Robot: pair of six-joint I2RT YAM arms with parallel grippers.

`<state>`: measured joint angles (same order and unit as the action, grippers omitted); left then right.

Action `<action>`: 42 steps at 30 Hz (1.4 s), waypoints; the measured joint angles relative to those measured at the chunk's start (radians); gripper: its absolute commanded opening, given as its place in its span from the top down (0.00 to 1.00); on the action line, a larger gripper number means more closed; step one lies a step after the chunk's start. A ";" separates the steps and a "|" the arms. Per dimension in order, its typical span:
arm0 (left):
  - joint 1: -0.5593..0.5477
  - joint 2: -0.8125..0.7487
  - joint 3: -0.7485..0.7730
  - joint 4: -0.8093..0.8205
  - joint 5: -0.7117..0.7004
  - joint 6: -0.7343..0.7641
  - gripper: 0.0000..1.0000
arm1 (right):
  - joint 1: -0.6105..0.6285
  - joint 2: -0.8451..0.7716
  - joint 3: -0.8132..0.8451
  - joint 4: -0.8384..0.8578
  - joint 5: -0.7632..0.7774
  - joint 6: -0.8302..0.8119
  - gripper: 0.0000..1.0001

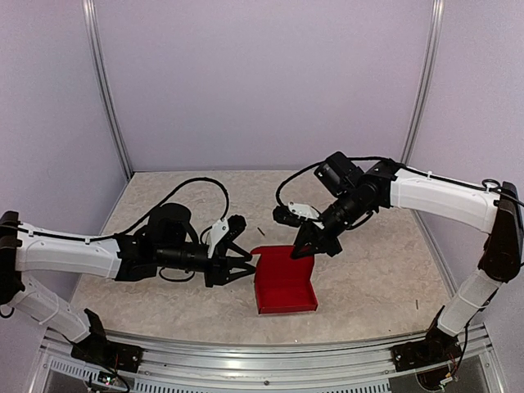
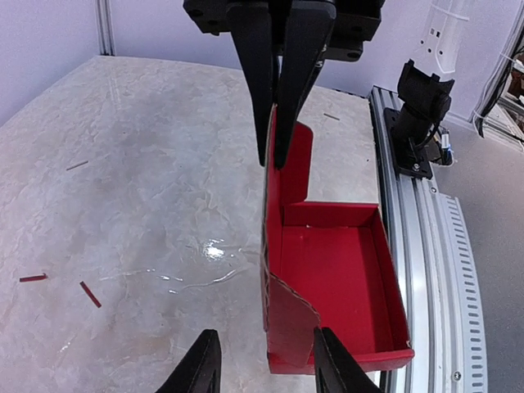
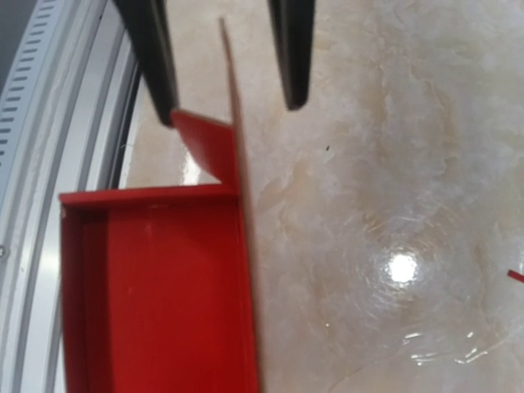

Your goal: Fold the paper box

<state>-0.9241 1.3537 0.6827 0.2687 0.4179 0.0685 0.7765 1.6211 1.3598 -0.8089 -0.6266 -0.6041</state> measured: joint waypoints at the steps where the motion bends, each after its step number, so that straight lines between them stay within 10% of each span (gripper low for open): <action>1: -0.003 0.000 0.000 0.000 0.003 0.000 0.62 | -0.001 0.000 0.000 0.001 -0.001 0.000 1.00; 27: -0.037 -0.023 0.018 -0.038 -0.208 -0.048 0.55 | -0.005 0.014 0.001 0.068 0.107 0.076 1.00; 36: -0.047 0.206 0.068 0.027 -0.308 -0.111 0.76 | -0.005 0.021 0.000 0.095 0.181 0.108 1.00; 42: -0.057 0.289 0.096 0.064 -0.409 -0.166 0.66 | -0.005 0.025 -0.033 0.137 0.258 0.125 1.00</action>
<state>-0.9810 1.6424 0.7788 0.3328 0.0086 -0.0978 0.7719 1.6459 1.3270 -0.6720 -0.3687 -0.4789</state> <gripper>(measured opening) 0.280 0.009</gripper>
